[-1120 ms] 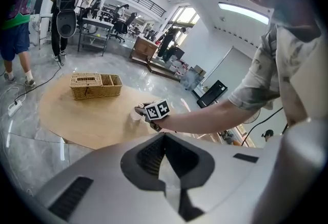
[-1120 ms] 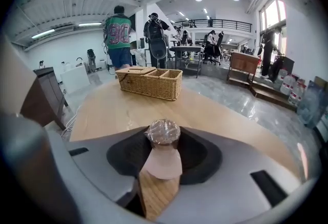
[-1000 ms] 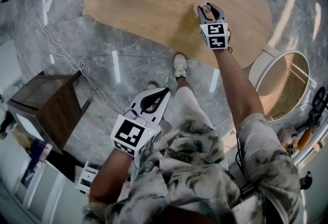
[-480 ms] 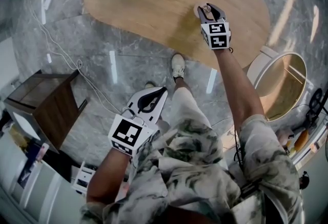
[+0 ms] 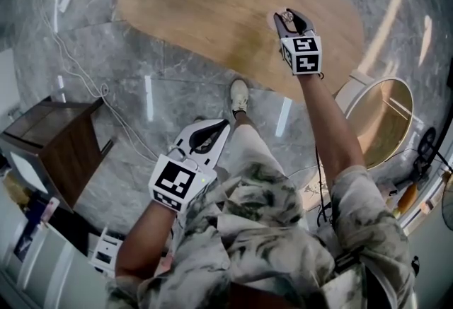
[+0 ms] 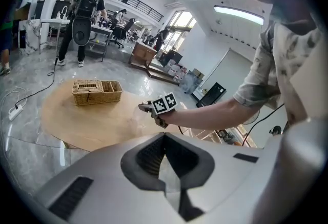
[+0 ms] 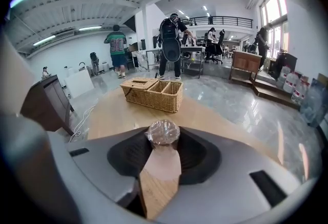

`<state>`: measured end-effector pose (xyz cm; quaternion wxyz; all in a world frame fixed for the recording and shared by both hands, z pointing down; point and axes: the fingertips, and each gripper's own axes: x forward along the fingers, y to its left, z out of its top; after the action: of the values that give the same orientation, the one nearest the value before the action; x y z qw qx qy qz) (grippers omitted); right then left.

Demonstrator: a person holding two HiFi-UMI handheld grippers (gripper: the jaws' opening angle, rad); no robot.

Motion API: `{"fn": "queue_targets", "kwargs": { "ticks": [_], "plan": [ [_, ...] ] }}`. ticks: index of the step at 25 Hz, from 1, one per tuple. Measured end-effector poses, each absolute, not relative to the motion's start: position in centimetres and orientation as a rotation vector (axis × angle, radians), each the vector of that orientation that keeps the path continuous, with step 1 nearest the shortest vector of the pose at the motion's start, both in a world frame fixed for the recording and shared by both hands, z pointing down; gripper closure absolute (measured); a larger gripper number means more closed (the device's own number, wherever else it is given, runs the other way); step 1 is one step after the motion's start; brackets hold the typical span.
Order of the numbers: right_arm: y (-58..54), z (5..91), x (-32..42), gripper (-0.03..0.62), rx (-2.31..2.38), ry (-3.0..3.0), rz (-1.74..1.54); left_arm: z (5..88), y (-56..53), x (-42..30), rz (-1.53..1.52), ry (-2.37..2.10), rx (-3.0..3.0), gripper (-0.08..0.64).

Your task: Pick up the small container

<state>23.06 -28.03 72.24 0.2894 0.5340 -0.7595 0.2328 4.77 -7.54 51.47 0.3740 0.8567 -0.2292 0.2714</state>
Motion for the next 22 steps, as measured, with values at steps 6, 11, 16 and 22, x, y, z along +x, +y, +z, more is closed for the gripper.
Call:
{"fn": "queue_targets", "kwargs": {
  "ticks": [6, 11, 16, 22],
  "plan": [
    [-27.8, 68.2, 22.9, 0.439, 1.417, -2.044, 0.609, 49.8, -7.4, 4.5, 0.675, -0.602, 2.22, 0.538],
    [-27.3, 64.3, 22.5, 0.439, 1.406, -2.073, 0.593, 48.4, -7.6, 4.3, 0.648, -0.626, 2.236, 0.537],
    [-26.2, 60.4, 22.1, 0.439, 1.386, -2.101, 0.591, 46.6, -7.6, 4.6, 0.636, -0.633, 2.259, 0.538],
    [-24.8, 55.9, 21.8, 0.439, 1.372, -2.128, 0.591, 44.9, -7.4, 4.9, 0.636, -0.629, 2.283, 0.538]
  ]
}}
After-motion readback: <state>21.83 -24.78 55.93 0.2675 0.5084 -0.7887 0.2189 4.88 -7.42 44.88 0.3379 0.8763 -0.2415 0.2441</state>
